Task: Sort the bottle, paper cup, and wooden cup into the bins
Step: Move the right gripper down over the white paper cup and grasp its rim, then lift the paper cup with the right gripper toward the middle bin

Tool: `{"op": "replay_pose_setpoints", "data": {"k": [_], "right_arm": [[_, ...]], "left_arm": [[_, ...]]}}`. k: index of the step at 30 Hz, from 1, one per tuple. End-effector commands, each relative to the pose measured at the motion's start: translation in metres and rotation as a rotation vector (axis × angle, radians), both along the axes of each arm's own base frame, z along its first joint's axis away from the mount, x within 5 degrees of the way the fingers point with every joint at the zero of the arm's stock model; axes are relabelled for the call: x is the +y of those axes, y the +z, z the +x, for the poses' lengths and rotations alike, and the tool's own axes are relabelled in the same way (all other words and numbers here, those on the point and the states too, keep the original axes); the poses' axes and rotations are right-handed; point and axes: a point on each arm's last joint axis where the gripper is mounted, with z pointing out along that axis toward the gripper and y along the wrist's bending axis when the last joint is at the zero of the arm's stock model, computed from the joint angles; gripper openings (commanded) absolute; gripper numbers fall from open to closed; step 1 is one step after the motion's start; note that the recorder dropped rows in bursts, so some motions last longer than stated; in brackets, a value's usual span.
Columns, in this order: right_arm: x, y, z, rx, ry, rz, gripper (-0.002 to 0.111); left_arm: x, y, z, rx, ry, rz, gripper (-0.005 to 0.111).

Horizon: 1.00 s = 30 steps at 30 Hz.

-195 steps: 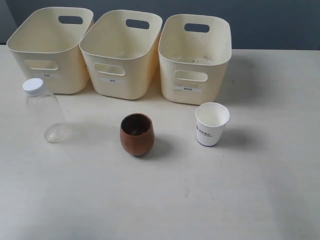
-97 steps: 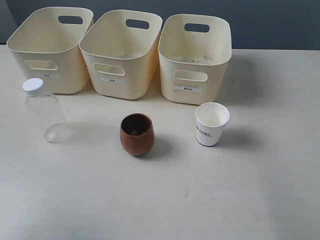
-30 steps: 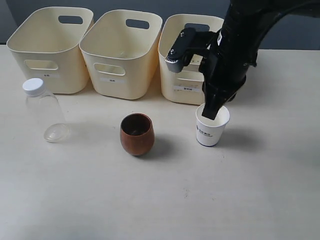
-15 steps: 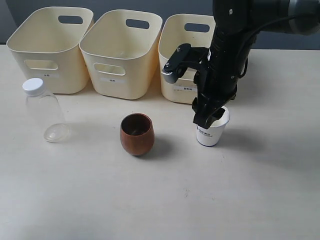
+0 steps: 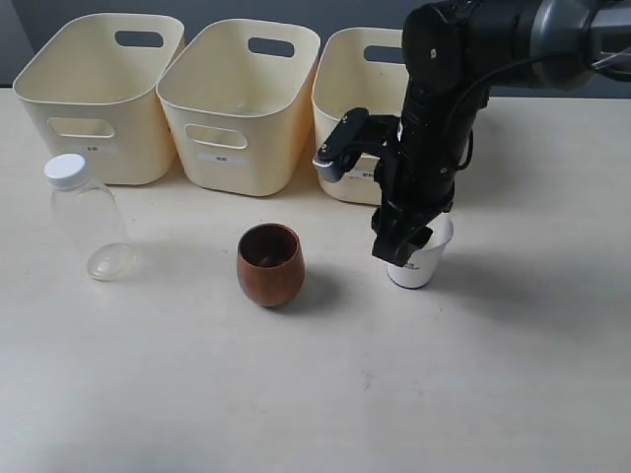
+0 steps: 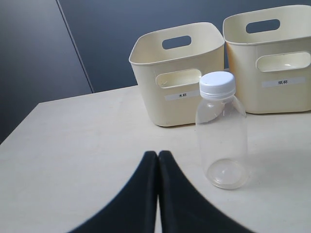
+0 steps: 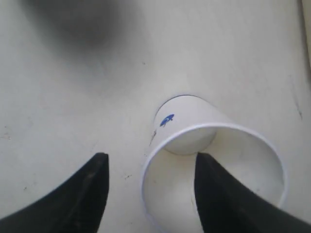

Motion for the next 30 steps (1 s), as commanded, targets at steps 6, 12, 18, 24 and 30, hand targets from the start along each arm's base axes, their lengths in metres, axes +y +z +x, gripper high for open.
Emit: {"op": "replay_pose_setpoints", "data": {"k": [6, 12, 18, 24, 30], "right_arm": [[0.002, -0.020, 0.005, 0.021, 0.009, -0.031, 0.031], [-0.003, -0.009, 0.004, -0.030, 0.063, -0.093, -0.001], [-0.002, 0.022, -0.002, -0.108, 0.070, -0.051, -0.001], [-0.002, 0.066, -0.012, -0.252, 0.077, 0.039, -0.001], [-0.008, 0.103, -0.021, -0.380, 0.084, 0.106, -0.001]], "left_arm": [[-0.001, 0.002, 0.000, -0.006, -0.012, -0.008, 0.000], [-0.001, 0.002, 0.000, -0.006, -0.012, -0.008, 0.000], [-0.001, 0.002, 0.000, -0.006, -0.012, -0.008, 0.000], [-0.001, 0.002, 0.000, -0.006, -0.012, -0.008, 0.000], [-0.001, 0.002, 0.000, -0.006, -0.012, -0.008, 0.000]]}}
